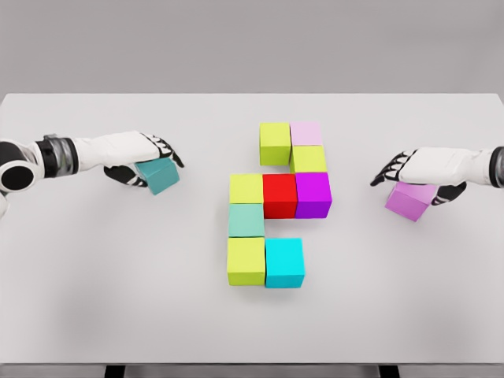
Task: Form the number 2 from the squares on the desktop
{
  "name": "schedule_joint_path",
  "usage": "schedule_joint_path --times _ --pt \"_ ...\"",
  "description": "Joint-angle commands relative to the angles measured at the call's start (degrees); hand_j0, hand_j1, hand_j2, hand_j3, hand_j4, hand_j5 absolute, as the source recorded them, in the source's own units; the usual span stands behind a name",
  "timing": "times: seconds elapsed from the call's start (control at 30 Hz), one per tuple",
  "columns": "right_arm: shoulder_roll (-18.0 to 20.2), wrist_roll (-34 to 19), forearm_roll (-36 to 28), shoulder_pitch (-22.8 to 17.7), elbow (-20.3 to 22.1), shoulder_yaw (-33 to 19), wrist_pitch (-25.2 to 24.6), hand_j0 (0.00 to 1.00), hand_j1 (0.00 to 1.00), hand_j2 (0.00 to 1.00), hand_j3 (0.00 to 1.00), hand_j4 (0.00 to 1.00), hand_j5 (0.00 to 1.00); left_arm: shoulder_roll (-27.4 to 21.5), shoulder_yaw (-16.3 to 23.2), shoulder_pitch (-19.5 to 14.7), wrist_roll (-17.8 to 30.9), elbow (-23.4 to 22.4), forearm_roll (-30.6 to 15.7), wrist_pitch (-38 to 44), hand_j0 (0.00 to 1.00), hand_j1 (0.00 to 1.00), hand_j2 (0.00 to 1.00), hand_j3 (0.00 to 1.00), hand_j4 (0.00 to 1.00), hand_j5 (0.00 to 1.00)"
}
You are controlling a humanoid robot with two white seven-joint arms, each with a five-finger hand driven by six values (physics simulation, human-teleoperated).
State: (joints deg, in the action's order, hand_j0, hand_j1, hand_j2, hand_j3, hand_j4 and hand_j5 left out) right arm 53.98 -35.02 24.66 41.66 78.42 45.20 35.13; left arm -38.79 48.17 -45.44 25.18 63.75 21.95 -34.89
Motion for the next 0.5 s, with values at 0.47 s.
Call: schedule_joint_path --times 0.47 --pt "0.0 0.0 0.6 0.0 -1.3 1.5 -0.1 0.74 0.74 0.74 0.74 0.74 0.74 -0.4 -0.1 0.4 0.5 1.2 -0.2 -0.1 0.43 0.43 0.43 0.43 0.43 0.43"
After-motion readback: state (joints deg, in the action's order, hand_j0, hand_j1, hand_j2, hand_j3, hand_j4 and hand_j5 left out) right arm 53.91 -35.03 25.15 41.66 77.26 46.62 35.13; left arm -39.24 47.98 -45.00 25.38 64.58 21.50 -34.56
